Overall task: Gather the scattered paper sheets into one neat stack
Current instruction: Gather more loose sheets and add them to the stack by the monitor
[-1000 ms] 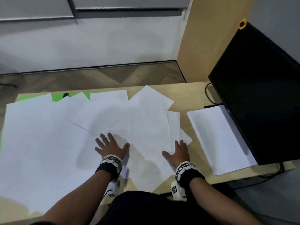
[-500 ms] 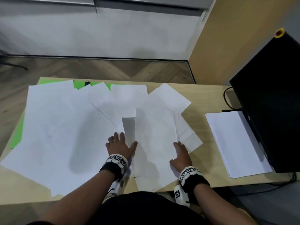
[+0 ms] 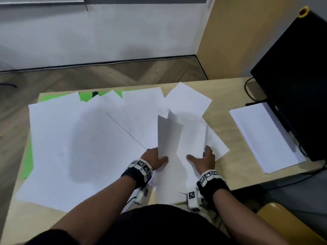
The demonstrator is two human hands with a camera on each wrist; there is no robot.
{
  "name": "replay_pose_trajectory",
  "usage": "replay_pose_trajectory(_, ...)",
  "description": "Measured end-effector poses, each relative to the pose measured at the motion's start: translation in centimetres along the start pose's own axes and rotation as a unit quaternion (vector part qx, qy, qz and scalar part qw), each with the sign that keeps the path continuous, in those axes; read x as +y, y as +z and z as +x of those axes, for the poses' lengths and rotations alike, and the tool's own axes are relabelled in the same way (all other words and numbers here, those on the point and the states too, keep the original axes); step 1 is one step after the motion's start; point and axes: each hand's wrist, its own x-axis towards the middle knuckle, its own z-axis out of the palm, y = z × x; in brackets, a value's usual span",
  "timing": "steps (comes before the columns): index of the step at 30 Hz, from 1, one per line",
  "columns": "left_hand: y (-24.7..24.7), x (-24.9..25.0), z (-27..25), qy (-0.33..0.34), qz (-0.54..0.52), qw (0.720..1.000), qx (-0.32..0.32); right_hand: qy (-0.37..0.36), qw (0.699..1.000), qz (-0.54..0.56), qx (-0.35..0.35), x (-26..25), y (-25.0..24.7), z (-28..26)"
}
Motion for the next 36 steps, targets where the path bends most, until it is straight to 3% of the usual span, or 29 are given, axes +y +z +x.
replay_pose_trajectory(3,-0.8,0.5,0.7,-0.030,-0.103,0.994,0.006,0.050,0.997,0.056,0.011,-0.2,-0.2,-0.2)
replay_pose_trajectory(6,-1.9,0.3,1.6,-0.083,-0.218,0.971,0.051,0.084,0.995,0.049,-0.020,0.3,-1.0,0.3)
replay_pose_trajectory(14,-3.4,-2.9,1.7,-0.135,-0.206,0.958,0.145,0.121,0.992,0.005,-0.020,3.1,-3.3,0.8)
replay_pose_trajectory(26,-1.8,-2.1,0.7,-0.166,-0.298,0.925,0.169,0.092,0.993,0.032,-0.065,1.9,-1.5,0.5)
replay_pose_trajectory(31,-0.6,-0.6,0.9,-0.133,-0.299,0.934,0.144,0.118,0.984,0.101,-0.084,1.8,-1.5,0.3)
replay_pose_trajectory(36,-0.3,1.2,0.8,-0.130,-0.241,0.949,0.158,0.133,0.969,0.179,-0.105,4.1,-0.7,1.9)
